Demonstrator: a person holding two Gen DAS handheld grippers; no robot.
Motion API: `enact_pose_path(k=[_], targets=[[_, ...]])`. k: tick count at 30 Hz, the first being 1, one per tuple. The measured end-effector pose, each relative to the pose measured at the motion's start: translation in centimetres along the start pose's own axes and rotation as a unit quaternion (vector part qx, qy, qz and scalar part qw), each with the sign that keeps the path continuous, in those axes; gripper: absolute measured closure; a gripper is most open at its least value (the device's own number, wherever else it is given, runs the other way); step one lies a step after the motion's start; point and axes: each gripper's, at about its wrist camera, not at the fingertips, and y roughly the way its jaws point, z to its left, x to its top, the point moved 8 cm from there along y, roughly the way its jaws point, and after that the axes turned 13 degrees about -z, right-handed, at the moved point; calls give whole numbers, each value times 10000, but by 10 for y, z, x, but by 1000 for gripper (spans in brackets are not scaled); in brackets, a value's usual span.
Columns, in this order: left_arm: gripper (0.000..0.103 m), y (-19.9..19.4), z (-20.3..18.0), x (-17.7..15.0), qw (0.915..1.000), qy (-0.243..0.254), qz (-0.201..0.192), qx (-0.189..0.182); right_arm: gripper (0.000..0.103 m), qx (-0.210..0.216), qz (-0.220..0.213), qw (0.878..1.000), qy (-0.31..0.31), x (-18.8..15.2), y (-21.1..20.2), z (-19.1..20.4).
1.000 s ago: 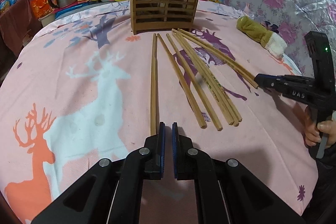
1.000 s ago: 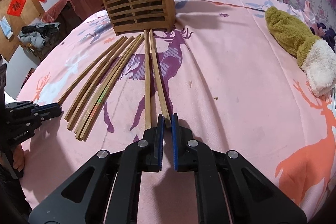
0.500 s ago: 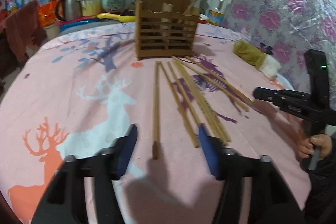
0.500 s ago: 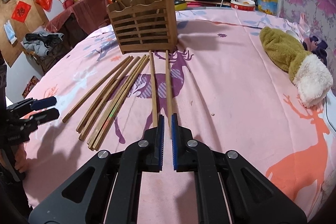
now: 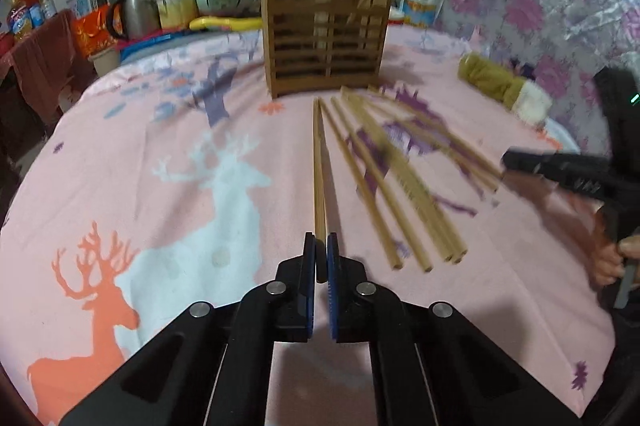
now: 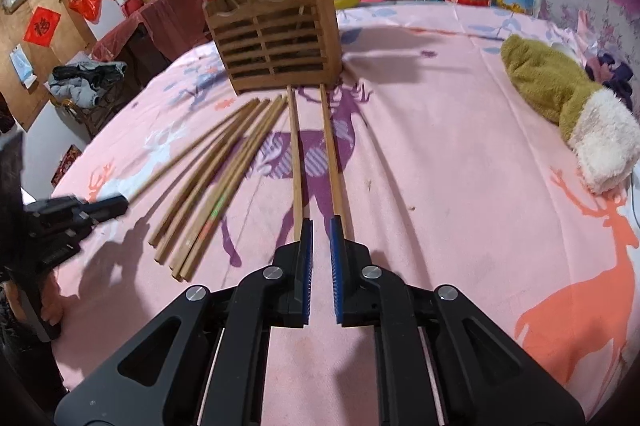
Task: Organize utensils
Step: 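Lift the held chopsticks off the sheet with both tools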
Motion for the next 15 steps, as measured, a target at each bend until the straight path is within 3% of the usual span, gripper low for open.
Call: enact_pose_path(k=[4,11,15], targets=[[97,-3,-3,8,9999,-64,-89,-42,91,-152,223,9996,-42,-9,10,-3],[97,-3,-7,18,9998,-48,-160,-67,95,-205,233,9995,-32,-10,11,-6],[97,-2,-6,19,9998,-92,-174,-85,89,-140,77,9998,82,-3,5,-8]])
